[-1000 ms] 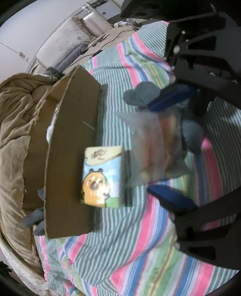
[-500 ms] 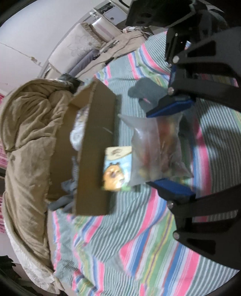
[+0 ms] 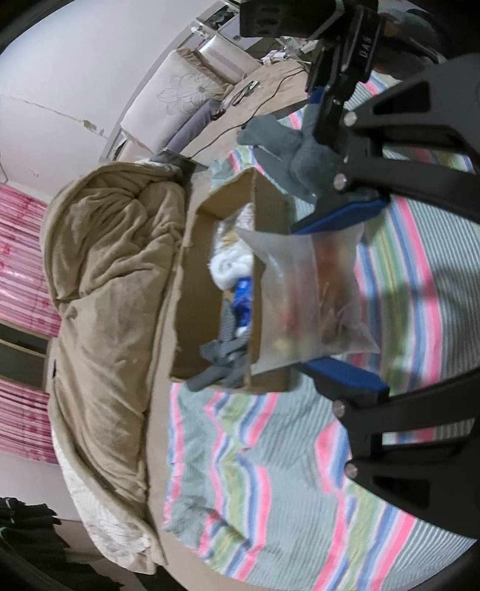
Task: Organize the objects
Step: 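Carry food bag into box with left tool while right tool carries knit glove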
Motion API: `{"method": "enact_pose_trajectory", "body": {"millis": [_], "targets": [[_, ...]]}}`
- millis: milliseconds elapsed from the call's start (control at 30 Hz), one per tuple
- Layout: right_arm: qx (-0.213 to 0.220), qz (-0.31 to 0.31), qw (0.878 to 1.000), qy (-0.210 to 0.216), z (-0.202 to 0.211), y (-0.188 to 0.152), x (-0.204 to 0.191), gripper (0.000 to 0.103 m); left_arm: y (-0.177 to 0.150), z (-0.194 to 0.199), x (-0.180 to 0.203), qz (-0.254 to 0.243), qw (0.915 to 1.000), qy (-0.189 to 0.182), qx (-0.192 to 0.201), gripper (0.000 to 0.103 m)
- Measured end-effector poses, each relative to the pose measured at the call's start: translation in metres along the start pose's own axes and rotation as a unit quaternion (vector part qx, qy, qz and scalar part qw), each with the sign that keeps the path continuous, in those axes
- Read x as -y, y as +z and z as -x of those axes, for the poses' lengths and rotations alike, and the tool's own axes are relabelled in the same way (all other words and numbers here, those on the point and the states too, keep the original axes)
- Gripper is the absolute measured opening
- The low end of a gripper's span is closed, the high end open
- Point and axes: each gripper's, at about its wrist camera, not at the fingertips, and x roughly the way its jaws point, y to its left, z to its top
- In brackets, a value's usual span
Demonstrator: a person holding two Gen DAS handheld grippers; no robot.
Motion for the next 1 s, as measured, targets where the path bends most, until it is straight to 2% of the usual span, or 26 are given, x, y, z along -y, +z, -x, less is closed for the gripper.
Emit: {"method": "enact_pose_trajectory", "body": {"millis": [467,700,1000], "targets": [[0.053,0.02,0.998,-0.002,0.011,0.049,-0.008,0.032,0.043,-0.003,-0.001,-0.045,0.9982,0.023,0.034,0.064],[0.057,0.029,0.998,0.005,-0.005,0.071,-0.012,0.032,0.054,-0.022,-0.011,-0.055,0.9977,0.03,0.027,0.064],[0.047,0.043,0.998,0.005,-0.041,0.095,-0.014,0.032,0.06,-0.053,-0.014,-0.058,0.998,0.022,0.014,0.065]]}}
